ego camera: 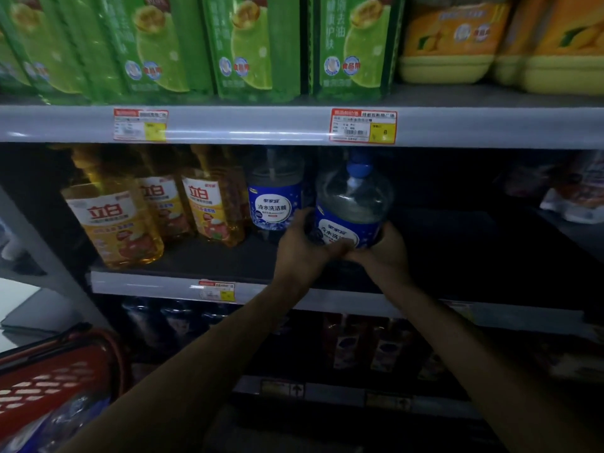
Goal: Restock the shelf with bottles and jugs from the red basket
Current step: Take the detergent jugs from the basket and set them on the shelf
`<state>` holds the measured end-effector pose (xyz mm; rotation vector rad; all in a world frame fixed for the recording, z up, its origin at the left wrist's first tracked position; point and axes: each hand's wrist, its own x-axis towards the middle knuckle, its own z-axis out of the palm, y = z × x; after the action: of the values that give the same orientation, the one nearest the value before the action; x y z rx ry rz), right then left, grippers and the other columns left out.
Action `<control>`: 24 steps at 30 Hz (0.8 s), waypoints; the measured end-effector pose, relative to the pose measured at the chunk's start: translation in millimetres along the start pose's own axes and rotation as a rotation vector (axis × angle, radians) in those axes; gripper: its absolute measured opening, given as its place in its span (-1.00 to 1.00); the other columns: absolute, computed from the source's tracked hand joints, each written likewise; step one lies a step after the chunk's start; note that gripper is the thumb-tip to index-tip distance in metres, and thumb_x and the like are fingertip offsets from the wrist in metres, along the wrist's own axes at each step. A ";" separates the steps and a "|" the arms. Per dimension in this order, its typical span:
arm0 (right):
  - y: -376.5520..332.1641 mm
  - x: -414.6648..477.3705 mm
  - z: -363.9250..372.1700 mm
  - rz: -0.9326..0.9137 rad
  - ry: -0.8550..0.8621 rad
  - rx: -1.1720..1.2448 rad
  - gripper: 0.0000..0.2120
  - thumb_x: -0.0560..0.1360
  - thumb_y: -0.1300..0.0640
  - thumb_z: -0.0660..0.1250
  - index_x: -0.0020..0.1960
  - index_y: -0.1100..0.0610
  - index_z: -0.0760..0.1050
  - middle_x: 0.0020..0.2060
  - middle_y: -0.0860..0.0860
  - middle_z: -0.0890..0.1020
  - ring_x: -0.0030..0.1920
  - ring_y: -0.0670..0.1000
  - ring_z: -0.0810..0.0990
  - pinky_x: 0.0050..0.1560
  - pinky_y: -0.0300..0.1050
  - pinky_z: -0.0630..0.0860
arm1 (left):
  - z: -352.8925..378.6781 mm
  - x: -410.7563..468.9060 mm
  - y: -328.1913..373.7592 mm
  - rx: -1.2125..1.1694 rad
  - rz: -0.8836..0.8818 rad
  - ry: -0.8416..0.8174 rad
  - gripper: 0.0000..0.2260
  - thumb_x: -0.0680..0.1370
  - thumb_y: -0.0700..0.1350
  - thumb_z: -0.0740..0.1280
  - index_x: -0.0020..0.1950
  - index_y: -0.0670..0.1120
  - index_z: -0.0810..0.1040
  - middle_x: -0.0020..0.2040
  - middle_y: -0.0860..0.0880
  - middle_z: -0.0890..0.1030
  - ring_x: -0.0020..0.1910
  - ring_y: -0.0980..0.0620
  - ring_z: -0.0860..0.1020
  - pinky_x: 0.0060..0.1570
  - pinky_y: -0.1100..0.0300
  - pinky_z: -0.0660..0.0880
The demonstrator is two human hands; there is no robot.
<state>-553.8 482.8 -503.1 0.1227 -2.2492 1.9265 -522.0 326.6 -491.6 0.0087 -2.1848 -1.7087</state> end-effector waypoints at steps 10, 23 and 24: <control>14.4 53.7 18.6 -0.039 0.002 -0.087 -0.20 0.10 0.08 0.71 0.30 0.03 0.55 0.13 -0.03 0.70 0.09 -0.01 0.68 0.07 0.04 0.66 | 18.3 35.2 -9.4 -0.133 0.013 0.089 -0.34 0.31 -0.08 0.67 0.36 -0.14 0.56 0.16 -0.09 0.73 0.12 -0.02 0.72 0.12 -0.09 0.68; 21.8 77.2 29.7 -0.017 0.014 -0.095 -0.17 -0.03 -0.15 0.59 0.23 0.00 0.58 0.06 -0.05 0.72 0.02 -0.02 0.70 0.06 0.10 0.67 | 27.6 56.7 -18.6 -0.070 -0.030 0.170 -0.33 0.28 0.14 0.60 0.35 0.00 0.58 0.17 0.06 0.72 0.14 0.10 0.69 0.14 -0.02 0.67; 23.2 77.5 30.8 -0.022 0.019 -0.098 -0.19 -0.02 -0.16 0.59 0.22 -0.01 0.58 0.05 -0.05 0.73 0.02 -0.02 0.71 0.06 0.12 0.67 | 27.9 56.7 -20.8 -0.054 -0.039 0.176 -0.32 0.27 0.17 0.59 0.35 0.01 0.58 0.18 0.06 0.72 0.15 0.09 0.69 0.14 -0.03 0.67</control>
<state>-636.4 460.1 -515.6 0.1150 -2.3148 1.7952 -587.5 334.3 -500.8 0.1812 -2.0227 -1.7183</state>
